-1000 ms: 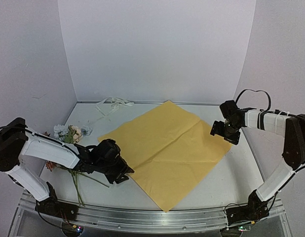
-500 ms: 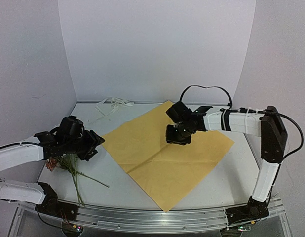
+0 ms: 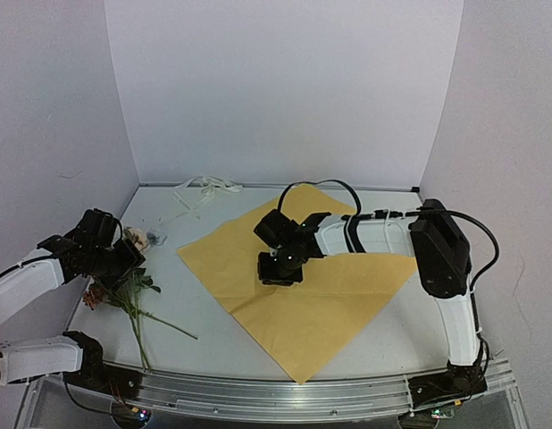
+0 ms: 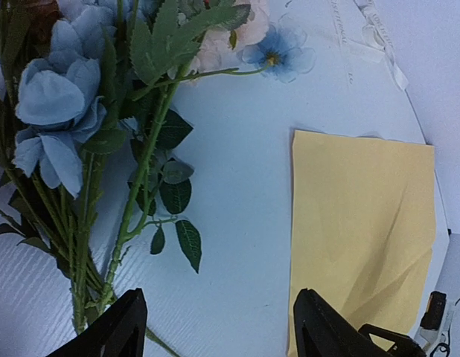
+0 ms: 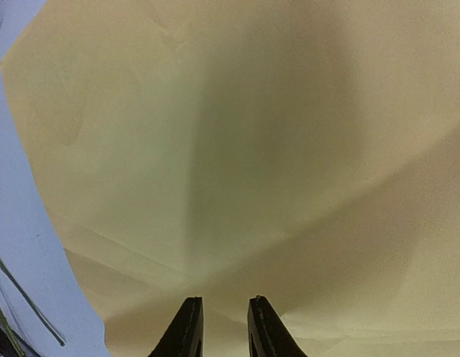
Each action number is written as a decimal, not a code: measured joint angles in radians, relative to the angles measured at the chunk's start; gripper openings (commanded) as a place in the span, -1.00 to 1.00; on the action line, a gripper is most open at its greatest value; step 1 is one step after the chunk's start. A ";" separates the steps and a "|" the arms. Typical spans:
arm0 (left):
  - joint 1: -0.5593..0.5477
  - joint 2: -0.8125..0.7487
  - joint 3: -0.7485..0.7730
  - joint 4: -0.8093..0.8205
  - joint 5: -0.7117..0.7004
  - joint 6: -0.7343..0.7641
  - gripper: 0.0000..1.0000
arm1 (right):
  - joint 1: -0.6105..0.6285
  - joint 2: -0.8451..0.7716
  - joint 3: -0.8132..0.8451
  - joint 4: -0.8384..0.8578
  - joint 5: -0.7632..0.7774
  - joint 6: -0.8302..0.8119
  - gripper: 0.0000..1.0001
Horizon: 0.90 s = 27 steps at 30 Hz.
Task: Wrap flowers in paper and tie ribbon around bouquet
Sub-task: Adjust the flattened wrapping paper at the center of the board.
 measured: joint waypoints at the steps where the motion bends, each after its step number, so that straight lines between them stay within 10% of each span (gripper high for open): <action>1: 0.008 -0.006 0.000 -0.013 -0.006 0.004 0.44 | 0.004 0.010 0.000 -0.001 -0.006 0.004 -0.52; 27: 0.020 0.017 -0.017 -0.251 -0.153 -0.188 0.81 | 0.019 -0.090 -0.052 0.057 -0.070 0.019 0.16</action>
